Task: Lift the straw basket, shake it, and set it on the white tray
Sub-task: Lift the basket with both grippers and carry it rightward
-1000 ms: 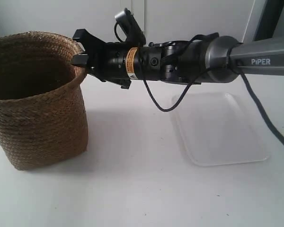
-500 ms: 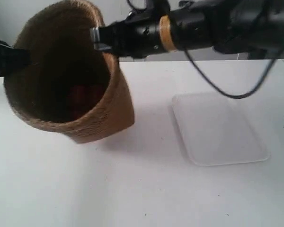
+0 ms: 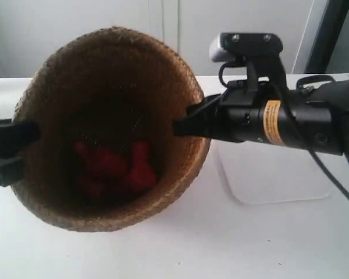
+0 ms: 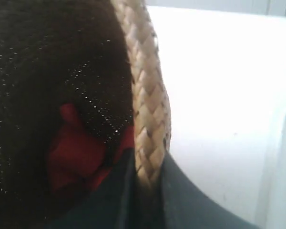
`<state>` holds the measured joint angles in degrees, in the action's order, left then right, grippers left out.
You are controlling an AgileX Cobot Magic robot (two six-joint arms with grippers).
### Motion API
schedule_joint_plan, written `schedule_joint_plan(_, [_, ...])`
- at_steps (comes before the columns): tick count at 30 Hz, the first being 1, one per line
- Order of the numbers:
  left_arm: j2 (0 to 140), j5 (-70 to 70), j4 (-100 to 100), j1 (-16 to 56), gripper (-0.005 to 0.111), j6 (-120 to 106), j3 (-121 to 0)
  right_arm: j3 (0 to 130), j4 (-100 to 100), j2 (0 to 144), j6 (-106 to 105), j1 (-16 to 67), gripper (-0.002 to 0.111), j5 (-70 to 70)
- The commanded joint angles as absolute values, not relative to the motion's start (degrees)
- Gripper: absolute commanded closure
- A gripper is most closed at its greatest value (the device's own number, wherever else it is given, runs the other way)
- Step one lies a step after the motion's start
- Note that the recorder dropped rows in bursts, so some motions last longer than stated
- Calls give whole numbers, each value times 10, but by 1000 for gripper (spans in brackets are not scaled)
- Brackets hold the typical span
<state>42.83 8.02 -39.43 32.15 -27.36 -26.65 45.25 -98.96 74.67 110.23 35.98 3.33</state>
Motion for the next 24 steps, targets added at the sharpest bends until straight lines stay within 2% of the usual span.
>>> schedule_joint_plan(1, [369,-35,-357,355,107,-308,-358,473,-999,618,1022,401,108,-8])
schedule_joint_plan(3, [344,-47,-357,368,107,-307,-349,435,-999,565,1023,420,108,-19])
schedule_joint_plan(5, [337,19,-368,373,107,-294,-282,366,-999,554,1037,430,108,-73])
schedule_joint_plan(7, [360,147,-372,374,107,-277,-209,316,-999,569,1079,435,108,-188])
schedule_joint_plan(9, [375,189,-349,374,107,-271,-207,318,-999,569,1084,435,108,-240])
schedule_joint_plan(14, [354,20,-304,374,107,-272,-371,422,-999,472,1004,436,108,-54])
schedule_joint_plan(17, [354,-53,-309,374,107,-259,-389,401,-999,444,1010,436,108,-32])
schedule_joint_plan(19, [370,-24,-322,374,107,-243,-330,341,-999,466,1027,436,108,-74])
schedule_joint_plan(21, [395,67,-331,374,107,-239,-265,298,-999,503,1042,436,108,-131])
schedule_joint_plan(24, [404,88,-321,374,107,-242,-281,316,-999,518,1052,436,108,-151])
